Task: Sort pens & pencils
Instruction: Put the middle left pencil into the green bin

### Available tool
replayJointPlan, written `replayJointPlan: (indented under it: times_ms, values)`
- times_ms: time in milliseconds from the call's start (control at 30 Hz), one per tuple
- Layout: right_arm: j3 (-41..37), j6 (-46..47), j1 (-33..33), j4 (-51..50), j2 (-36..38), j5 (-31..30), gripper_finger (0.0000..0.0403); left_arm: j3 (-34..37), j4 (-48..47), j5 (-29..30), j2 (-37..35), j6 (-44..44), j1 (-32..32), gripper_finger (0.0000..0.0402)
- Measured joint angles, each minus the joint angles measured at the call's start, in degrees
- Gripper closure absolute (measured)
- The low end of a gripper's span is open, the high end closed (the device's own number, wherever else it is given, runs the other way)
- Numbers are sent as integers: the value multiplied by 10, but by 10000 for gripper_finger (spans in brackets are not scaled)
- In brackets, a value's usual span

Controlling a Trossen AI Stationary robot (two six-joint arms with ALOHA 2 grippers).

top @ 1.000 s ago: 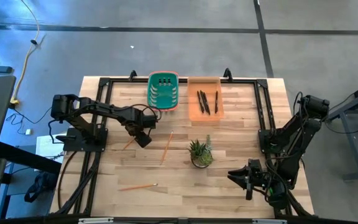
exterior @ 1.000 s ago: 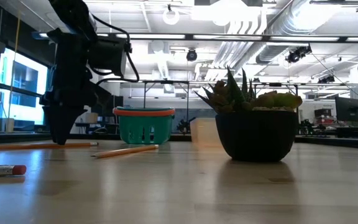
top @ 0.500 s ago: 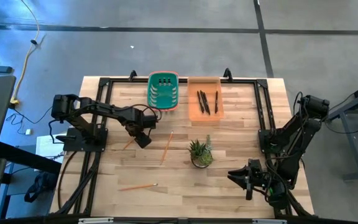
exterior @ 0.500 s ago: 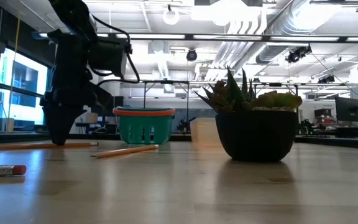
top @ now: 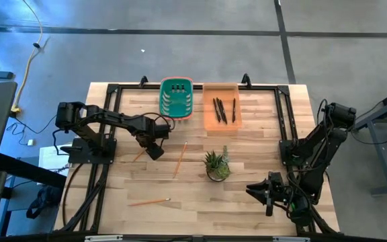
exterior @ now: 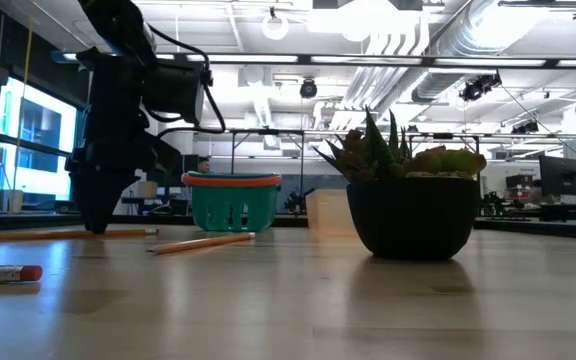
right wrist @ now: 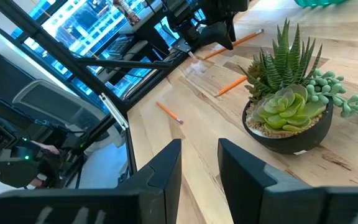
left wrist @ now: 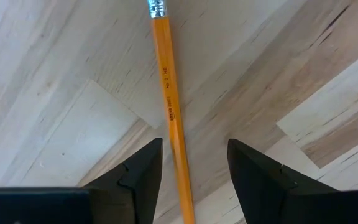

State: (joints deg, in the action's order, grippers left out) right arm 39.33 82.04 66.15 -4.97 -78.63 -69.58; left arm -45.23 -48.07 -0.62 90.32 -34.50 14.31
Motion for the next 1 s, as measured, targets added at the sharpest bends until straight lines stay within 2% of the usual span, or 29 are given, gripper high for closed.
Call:
replayJointPlan:
  times_ms: [567,1000]
  values:
    - [0,0,0,1,0,0,306,27,18,-3,-2,-21,-1,242]
    - [0,0,0,1,0,0,306,27,19,-2,-1,-29,-1,381]
